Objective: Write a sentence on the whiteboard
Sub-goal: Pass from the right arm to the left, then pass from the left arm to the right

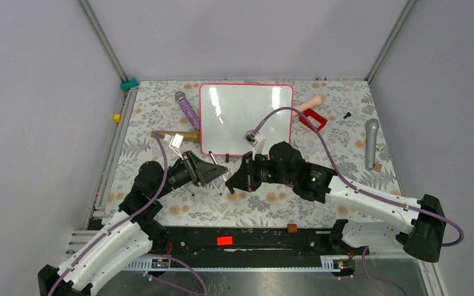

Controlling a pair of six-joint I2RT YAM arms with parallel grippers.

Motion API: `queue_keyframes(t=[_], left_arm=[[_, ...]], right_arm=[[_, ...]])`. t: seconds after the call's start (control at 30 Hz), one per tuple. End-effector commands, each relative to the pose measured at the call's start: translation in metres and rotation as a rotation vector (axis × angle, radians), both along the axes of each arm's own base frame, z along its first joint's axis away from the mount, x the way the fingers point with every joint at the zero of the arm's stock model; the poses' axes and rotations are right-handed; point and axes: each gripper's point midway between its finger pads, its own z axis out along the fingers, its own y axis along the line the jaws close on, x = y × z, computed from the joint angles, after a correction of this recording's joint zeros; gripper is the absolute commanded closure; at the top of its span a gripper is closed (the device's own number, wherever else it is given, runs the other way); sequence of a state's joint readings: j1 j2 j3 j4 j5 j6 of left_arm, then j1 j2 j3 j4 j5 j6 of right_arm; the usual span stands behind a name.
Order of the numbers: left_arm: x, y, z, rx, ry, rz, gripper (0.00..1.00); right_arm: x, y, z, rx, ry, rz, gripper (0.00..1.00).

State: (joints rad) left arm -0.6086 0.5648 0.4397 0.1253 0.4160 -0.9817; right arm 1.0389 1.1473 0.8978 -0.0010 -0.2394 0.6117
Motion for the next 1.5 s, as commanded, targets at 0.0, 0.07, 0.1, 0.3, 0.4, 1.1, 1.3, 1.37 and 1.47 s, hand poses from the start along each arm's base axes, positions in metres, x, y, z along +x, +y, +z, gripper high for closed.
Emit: queue_keyframes(t=[0.0,0.07,0.1,0.3,0.4,1.1,1.3,1.37,1.47], left_arm=[[0.004,0.002,0.038,-0.048,-0.127,0.031,0.63],[0.004,0.002,0.040,-0.045,-0.138,0.030,0.87],[0.004,0.002,0.040,-0.039,-0.144,0.030,0.99],[0.002,0.004,0.045,0.068,-0.238,0.006,1.00],[-0.004,0.003,0.043,0.109,-0.295,-0.037,1.00],[-0.059,-0.023,0.050,0.072,-0.415,-0.332,1.00],[-0.068,-0.028,0.056,0.040,-0.429,-0.383,1.00],[-0.072,-0.030,0.057,0.034,-0.429,-0.406,1.00],[-0.072,-0.031,0.056,0.044,-0.427,-0.410,1.00]], right_arm=[[-0.011,0.005,0.019,0.082,-0.012,0.064,1.00],[-0.012,0.005,0.015,0.062,-0.001,0.073,1.00],[-0.013,0.006,0.013,0.054,0.001,0.081,1.00],[-0.016,-0.002,0.012,0.019,0.001,0.087,0.62],[-0.011,-0.013,0.024,0.026,-0.029,0.050,0.57],[0.002,0.001,0.098,0.156,-0.082,0.050,0.55],[0.005,0.011,0.098,0.163,-0.057,0.054,0.68],[0.005,0.014,0.098,0.166,-0.048,0.065,0.87],[0.003,0.014,0.095,0.161,-0.040,0.071,0.94]])
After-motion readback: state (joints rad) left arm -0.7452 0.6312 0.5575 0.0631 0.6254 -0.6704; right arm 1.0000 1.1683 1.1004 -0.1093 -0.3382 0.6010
